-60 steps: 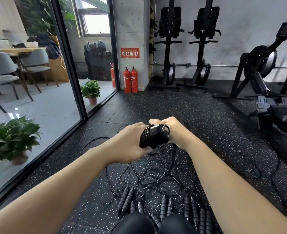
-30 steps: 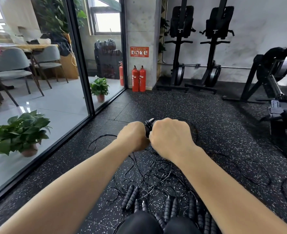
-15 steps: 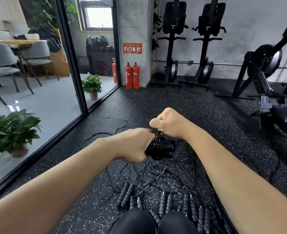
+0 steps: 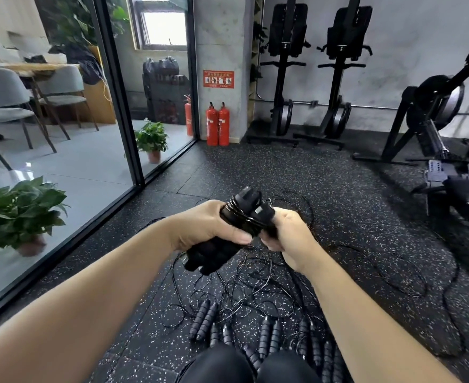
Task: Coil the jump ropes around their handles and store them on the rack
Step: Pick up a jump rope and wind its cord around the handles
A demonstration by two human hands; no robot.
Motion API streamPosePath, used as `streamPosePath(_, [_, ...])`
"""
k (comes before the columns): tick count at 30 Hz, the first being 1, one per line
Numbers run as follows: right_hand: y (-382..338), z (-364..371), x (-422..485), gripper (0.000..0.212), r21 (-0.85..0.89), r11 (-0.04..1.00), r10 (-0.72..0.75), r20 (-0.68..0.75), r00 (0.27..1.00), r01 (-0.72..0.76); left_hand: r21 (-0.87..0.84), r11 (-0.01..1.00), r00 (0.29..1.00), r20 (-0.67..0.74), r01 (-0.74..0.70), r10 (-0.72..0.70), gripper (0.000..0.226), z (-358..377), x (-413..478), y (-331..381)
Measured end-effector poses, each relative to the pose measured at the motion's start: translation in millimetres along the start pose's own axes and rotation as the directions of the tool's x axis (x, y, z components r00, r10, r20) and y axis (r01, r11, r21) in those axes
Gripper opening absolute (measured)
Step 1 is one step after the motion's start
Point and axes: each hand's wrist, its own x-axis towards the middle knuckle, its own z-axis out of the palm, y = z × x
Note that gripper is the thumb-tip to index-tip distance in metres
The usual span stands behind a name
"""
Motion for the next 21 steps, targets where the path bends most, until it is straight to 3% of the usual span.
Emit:
streamPosePath(3, [-2, 4, -7, 0.018, 0.094, 0.995, -0.031, 0.025, 0.999, 0.028, -0.09, 0.994, 0.998, 0.004, 0.061, -0.061, 0.051, -3, 3, -3])
streamPosePath(6, [-4, 10, -12, 0.027, -0.008, 0.997, -0.072, -0.015, 0.997, 0.072, -0.058, 0.992, 0.993, 0.048, 0.112, -0.109, 0.039, -6, 6, -4])
streamPosePath(11, [-2, 18, -7, 0.028, 0.023, 0.99, -0.131, -0.175, 0.976, 0.138, -0.044, 0.99, 0.991, 0.013, 0.134, -0.133, 0.024, -6, 12, -2])
streamPosePath(14, [0, 19, -7, 0.028, 0.023, 0.989, -0.134, -0.249, 0.959, 0.144, 0.078, 0.991, 0.989, -0.109, 0.112, -0.103, 0.044, -3, 12, 1])
streamPosePath(16, [1, 19, -5, 0.031, 0.03, 0.991, -0.115, -0.296, 0.948, 0.129, 0.41, 0.889, 0.948, -0.311, 0.203, -0.073, 0.064, 9, 8, 5])
streamPosePath(18, [1, 21, -2, 0.034, 0.028, 0.994, -0.086, -0.361, 0.928, 0.103, 0.694, 0.624, 0.861, -0.505, 0.36, 0.065, 0.074, 33, 5, 3])
streamPosePath(19, [2, 22, 0, 0.036, 0.043, 0.995, -0.065, -0.388, 0.919, 0.089, 0.739, 0.539, 0.82, -0.554, 0.405, 0.143, 0.077, 44, 3, 0])
streamPosePath(21, [2, 24, 2, 0.044, 0.077, 0.995, -0.024, -0.411, 0.911, 0.061, 0.744, 0.496, 0.75, -0.614, 0.447, 0.246, 0.077, 58, 5, -9])
